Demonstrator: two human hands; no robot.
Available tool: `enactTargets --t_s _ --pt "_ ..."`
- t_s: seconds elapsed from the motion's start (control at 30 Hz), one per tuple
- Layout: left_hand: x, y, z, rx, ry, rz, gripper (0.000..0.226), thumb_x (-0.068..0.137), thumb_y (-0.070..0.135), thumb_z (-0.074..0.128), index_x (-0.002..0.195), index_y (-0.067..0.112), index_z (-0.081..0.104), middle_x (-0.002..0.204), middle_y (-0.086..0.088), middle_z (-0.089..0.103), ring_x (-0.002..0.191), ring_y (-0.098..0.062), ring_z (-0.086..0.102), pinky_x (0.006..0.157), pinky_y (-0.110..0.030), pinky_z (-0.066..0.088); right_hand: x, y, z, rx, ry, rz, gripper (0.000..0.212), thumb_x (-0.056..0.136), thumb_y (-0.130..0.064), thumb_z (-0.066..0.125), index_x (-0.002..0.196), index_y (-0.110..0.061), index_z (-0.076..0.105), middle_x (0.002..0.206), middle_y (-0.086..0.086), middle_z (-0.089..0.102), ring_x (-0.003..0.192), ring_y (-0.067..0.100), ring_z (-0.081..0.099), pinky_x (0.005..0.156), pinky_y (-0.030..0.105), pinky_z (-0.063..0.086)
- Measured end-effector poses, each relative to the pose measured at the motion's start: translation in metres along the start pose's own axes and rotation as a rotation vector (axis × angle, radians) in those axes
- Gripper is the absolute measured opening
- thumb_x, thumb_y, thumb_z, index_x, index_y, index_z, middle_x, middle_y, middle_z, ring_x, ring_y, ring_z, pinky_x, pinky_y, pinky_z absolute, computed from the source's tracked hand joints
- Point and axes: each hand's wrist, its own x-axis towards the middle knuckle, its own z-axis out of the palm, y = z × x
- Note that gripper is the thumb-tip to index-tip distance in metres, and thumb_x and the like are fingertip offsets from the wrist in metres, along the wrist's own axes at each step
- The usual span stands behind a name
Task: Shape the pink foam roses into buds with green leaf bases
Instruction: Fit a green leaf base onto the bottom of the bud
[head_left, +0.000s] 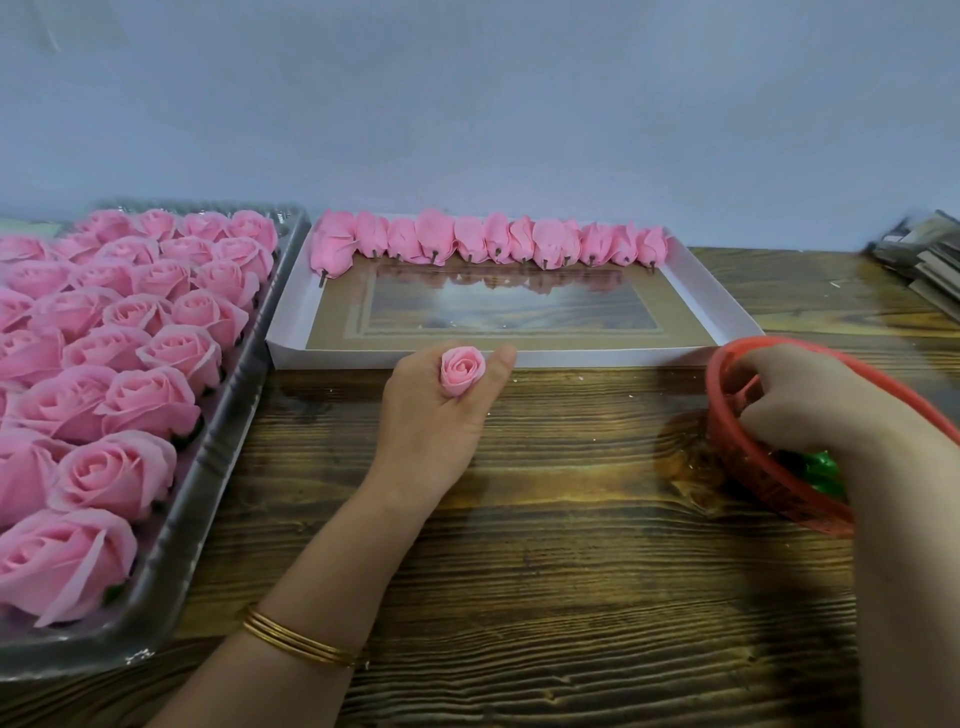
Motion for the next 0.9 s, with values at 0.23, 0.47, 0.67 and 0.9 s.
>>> enactTargets --t_s 0.23,0.47,0.67,0.9 --pt "0.0 0.001 0.001 0.001 0.012 0.003 0.048 0.091 0.035 0.064 0.068 -0.006 0.054 0.065 -0.021 0.055 0.062 -0.031 0.048 0.062 -0.035 0.042 0.007 0.004 0.005 -0.001 0.007 0.023 0.027 0.073 0.005 0.061 0.089 -0.015 0.071 0.084 0.008 0.069 0.078 0.023 0.062 0.066 0.032 0.052" --pt "0.0 0.001 0.001 -0.008 0.008 -0.014 0.047 0.089 0.037 0.064 0.07 -0.006 0.056 0.068 -0.021 0.057 0.062 -0.029 0.049 0.063 -0.035 0.043 0.007 0.004 0.005 -0.03 0.035 0.066 0.021 0.075 0.0 0.063 0.088 -0.013 0.073 0.082 0.01 0.067 0.072 0.022 0.059 0.057 0.028 0.047" --pt "0.0 0.003 0.001 -0.012 0.001 -0.036 0.047 0.09 0.036 0.064 0.069 -0.005 0.055 0.066 -0.021 0.056 0.059 -0.018 0.047 0.062 -0.035 0.042 0.004 0.001 0.001 0.036 0.117 0.1 0.018 0.073 0.0 0.058 0.079 -0.01 0.073 0.071 0.01 0.066 0.064 0.021 0.061 0.049 0.022 0.04" --pt "0.0 0.004 0.001 -0.012 -0.011 -0.05 0.045 0.09 0.035 0.064 0.069 -0.004 0.056 0.066 -0.018 0.057 0.06 -0.018 0.047 0.063 -0.035 0.044 -0.003 -0.004 -0.004 0.193 0.419 -0.024 0.028 0.079 -0.005 0.058 0.102 -0.016 0.068 0.082 0.004 0.064 0.063 0.018 0.057 0.053 0.021 0.04"
